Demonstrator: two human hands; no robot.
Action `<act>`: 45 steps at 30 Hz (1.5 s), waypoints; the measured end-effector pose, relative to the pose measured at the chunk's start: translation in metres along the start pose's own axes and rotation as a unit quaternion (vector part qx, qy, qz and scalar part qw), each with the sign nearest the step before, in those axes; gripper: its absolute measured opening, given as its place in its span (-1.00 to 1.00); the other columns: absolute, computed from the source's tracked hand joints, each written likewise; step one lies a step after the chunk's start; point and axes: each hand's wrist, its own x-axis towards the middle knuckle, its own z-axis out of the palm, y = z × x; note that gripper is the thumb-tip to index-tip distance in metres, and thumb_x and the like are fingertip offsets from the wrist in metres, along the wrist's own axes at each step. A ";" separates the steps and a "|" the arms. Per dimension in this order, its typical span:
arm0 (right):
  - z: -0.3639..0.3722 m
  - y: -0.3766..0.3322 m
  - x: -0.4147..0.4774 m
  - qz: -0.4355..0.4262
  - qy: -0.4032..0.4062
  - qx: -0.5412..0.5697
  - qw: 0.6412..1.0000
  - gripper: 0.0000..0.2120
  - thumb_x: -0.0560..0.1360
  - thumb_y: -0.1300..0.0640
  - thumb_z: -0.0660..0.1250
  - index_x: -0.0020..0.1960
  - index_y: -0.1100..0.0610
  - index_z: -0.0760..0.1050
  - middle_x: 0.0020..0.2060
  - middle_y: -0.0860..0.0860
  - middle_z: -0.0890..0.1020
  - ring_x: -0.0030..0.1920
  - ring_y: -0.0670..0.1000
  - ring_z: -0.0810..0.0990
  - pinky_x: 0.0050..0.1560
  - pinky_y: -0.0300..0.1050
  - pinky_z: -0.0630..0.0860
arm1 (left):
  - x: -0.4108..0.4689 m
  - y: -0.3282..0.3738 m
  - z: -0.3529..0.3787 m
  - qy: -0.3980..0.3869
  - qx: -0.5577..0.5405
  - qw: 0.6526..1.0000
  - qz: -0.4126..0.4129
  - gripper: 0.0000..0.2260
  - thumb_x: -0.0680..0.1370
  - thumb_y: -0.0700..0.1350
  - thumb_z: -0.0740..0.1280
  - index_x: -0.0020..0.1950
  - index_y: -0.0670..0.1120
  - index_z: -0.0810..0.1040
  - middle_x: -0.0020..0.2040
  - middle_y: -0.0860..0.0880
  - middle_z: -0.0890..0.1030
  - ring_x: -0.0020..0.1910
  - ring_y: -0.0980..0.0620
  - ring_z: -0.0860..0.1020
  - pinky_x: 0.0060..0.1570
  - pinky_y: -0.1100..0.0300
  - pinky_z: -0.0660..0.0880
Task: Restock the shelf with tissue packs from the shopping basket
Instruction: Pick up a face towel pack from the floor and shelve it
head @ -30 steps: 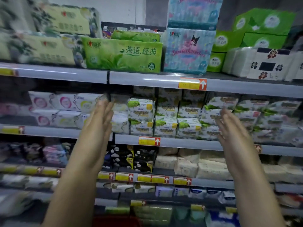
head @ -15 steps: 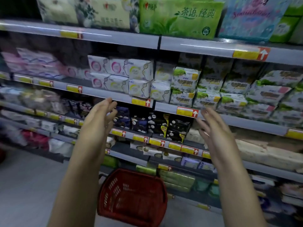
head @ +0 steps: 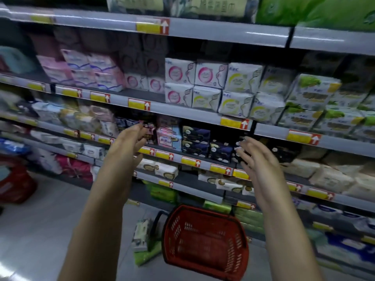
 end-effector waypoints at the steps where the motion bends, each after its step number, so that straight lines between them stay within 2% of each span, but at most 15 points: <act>1: 0.016 0.004 -0.001 0.005 0.001 0.003 1.000 -0.76 0.60 0.01 0.21 0.25 -0.07 0.48 0.25 -0.08 0.54 0.22 -0.11 0.54 0.32 -0.05 0.41 | 0.010 0.001 -0.014 -0.003 0.004 1.000 -0.005 -0.71 0.64 0.09 0.11 0.31 0.07 0.43 0.31 0.10 0.51 0.31 0.09 0.44 0.39 -0.02 0.30; 6: 0.077 0.021 0.002 0.027 0.020 0.012 0.999 -0.78 0.60 0.03 0.20 0.23 -0.06 0.47 0.24 -0.06 0.55 0.20 -0.10 0.54 0.32 -0.03 0.41 | 0.057 -0.001 -0.060 -0.034 0.021 0.999 -0.026 -0.72 0.64 0.05 0.12 0.32 0.07 0.42 0.30 0.09 0.52 0.29 0.11 0.46 0.26 0.11 0.36; 9: 0.099 0.029 0.007 0.039 0.023 0.007 0.999 -0.77 0.60 0.03 0.20 0.23 -0.05 0.47 0.21 -0.08 0.56 0.18 -0.12 0.56 0.33 -0.01 0.41 | 0.076 -0.008 -0.080 -0.044 0.013 0.998 -0.034 -0.79 0.61 0.07 0.20 0.22 0.17 0.48 0.21 0.17 0.56 0.22 0.21 0.49 0.16 0.16 0.40; 14: 0.116 0.034 0.024 0.045 0.022 -0.016 0.999 -0.81 0.60 0.02 0.20 0.17 -0.08 0.49 0.17 -0.11 0.59 0.16 -0.10 0.57 0.32 0.03 0.41 | 0.094 -0.016 -0.093 -0.033 -0.008 0.999 -0.036 -0.82 0.56 0.06 0.26 0.16 0.19 0.52 0.23 0.13 0.57 0.21 0.18 0.51 0.14 0.14 0.42; 20: 0.136 0.038 0.045 0.054 -0.005 -0.028 0.998 -0.84 0.59 0.04 0.21 0.11 -0.10 0.53 0.10 -0.13 0.62 0.13 -0.11 0.60 0.33 0.02 0.42 | 0.114 -0.021 -0.095 -0.003 -0.030 0.999 -0.030 -0.87 0.55 0.07 0.27 0.07 0.19 0.53 0.15 0.16 0.58 0.19 0.17 0.52 0.17 0.11 0.42; 22: 0.143 0.039 0.049 0.055 -0.005 -0.029 0.998 -0.83 0.60 0.03 0.21 0.13 -0.09 0.53 0.10 -0.14 0.62 0.13 -0.12 0.59 0.33 0.02 0.42 | 0.124 -0.023 -0.099 -0.012 -0.031 0.999 -0.030 -0.81 0.48 0.12 0.31 0.08 0.20 0.52 0.14 0.17 0.59 0.18 0.17 0.52 0.11 0.14 0.43; 25: 0.152 0.041 0.054 0.054 0.003 -0.028 0.998 -0.81 0.60 0.04 0.20 0.17 -0.05 0.52 0.12 -0.14 0.61 0.14 -0.12 0.59 0.34 0.02 0.41 | 0.139 -0.024 -0.104 -0.033 -0.031 0.999 -0.029 -0.77 0.48 0.13 0.32 0.13 0.22 0.51 0.15 0.18 0.59 0.20 0.16 0.52 0.19 0.08 0.42; 28: 0.163 0.045 0.059 0.055 0.016 -0.026 0.998 -0.80 0.60 0.04 0.20 0.17 -0.03 0.52 0.13 -0.12 0.61 0.13 -0.12 0.59 0.33 0.00 0.41 | 0.152 -0.026 -0.111 -0.054 -0.029 0.998 -0.027 -0.64 0.37 0.17 0.35 0.16 0.22 0.50 0.18 0.17 0.58 0.20 0.16 0.52 0.20 0.07 0.41; 32: 0.188 0.052 0.061 0.064 0.043 -0.013 0.997 -0.84 0.59 0.05 0.22 0.11 -0.04 0.55 0.14 -0.09 0.61 0.12 -0.09 0.60 0.29 -0.03 0.43 | 0.174 -0.032 -0.131 -0.061 -0.043 0.997 -0.027 -0.80 0.54 0.06 0.26 0.15 0.19 0.52 0.16 0.16 0.61 0.21 0.14 0.54 0.21 0.07 0.42; 34: 0.205 0.057 0.060 0.071 0.062 0.004 0.996 -0.86 0.59 0.07 0.23 0.06 -0.04 0.56 0.11 -0.08 0.63 0.12 -0.05 0.60 0.28 -0.01 0.44 | 0.190 -0.034 -0.145 -0.071 -0.056 0.995 -0.038 -0.81 0.60 0.03 0.20 0.15 0.18 0.54 0.16 0.16 0.62 0.20 0.13 0.55 0.18 0.07 0.43; 37: 0.234 0.066 0.059 0.074 0.094 0.020 0.993 -0.84 0.59 0.07 0.23 0.10 -0.02 0.55 0.08 -0.09 0.64 0.11 -0.04 0.61 0.28 -0.01 0.45 | 0.218 -0.033 -0.168 -0.105 -0.047 0.993 -0.038 -0.78 0.61 0.06 0.17 0.20 0.18 0.53 0.19 0.17 0.61 0.21 0.15 0.56 0.14 0.10 0.43; 41: 0.272 0.079 0.060 0.071 0.118 0.026 0.990 -0.84 0.58 0.05 0.22 0.08 -0.03 0.56 0.11 -0.09 0.63 0.12 -0.05 0.60 0.25 -0.03 0.45 | 0.251 -0.035 -0.199 -0.143 -0.025 0.988 -0.049 -0.74 0.61 0.08 0.17 0.27 0.14 0.50 0.23 0.16 0.59 0.23 0.15 0.54 0.20 0.08 0.40; 45: 0.302 0.103 0.064 0.096 0.131 0.034 0.986 -0.86 0.57 0.07 0.24 0.05 0.00 0.56 0.08 -0.08 0.64 0.11 -0.05 0.61 0.26 0.04 0.45 | 0.277 -0.048 -0.225 -0.137 -0.016 0.987 -0.078 -0.80 0.60 0.09 0.20 0.15 0.18 0.55 0.16 0.17 0.63 0.20 0.15 0.55 0.23 0.05 0.40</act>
